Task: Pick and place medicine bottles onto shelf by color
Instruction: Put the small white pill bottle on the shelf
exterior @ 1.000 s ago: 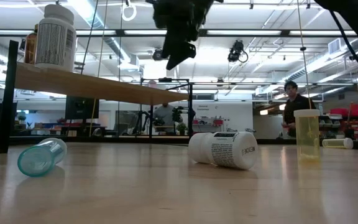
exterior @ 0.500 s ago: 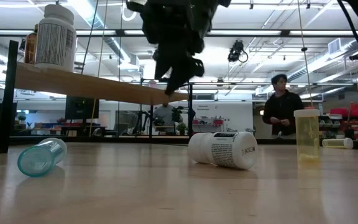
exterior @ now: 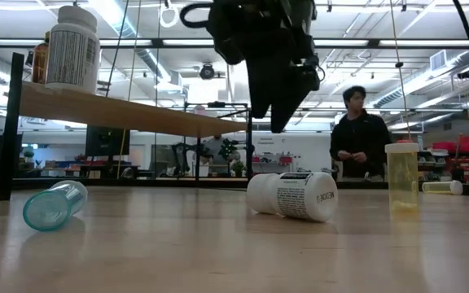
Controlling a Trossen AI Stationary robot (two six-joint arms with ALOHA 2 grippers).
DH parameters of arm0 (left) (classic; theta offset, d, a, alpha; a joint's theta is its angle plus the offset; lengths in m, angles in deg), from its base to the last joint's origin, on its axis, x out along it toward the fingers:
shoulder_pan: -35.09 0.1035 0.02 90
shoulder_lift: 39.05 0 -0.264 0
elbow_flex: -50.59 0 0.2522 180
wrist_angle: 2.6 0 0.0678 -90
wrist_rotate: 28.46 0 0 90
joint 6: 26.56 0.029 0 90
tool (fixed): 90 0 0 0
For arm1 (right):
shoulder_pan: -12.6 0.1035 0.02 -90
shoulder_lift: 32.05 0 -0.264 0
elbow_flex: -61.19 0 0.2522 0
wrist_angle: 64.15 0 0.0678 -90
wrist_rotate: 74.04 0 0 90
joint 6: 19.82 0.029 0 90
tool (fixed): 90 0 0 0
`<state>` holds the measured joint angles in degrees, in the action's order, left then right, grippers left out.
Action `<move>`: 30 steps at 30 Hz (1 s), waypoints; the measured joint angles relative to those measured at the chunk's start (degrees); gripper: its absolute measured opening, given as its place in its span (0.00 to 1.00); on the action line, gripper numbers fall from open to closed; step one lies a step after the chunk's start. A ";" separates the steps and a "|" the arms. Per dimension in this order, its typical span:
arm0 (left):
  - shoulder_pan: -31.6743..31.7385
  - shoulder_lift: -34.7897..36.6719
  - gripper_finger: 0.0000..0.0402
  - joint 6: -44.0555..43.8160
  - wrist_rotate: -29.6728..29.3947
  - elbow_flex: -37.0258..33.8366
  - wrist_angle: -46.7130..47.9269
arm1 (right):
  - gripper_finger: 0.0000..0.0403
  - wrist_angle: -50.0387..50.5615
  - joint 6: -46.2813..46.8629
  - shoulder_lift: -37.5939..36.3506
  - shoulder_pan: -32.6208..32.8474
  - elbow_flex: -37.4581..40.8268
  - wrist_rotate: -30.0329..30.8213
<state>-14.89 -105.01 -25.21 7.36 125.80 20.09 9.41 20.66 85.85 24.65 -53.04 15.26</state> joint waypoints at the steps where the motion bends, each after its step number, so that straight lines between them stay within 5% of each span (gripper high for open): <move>1: -0.55 0.00 0.43 -0.55 0.01 0.00 -0.01 | 0.64 -0.84 0.92 0.05 0.69 0.09 0.99; 16: -7.21 -0.02 0.43 -8.38 0.01 0.00 2.80 | 0.64 -15.33 11.88 0.16 6.44 10.38 3.92; 30: -8.15 -1.16 0.43 -9.97 -0.03 0.02 2.99 | 0.64 -17.78 10.48 3.50 6.96 10.91 6.62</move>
<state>-23.04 -106.17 -35.18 7.32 125.83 23.08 -8.37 31.13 89.35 31.60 -42.13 21.89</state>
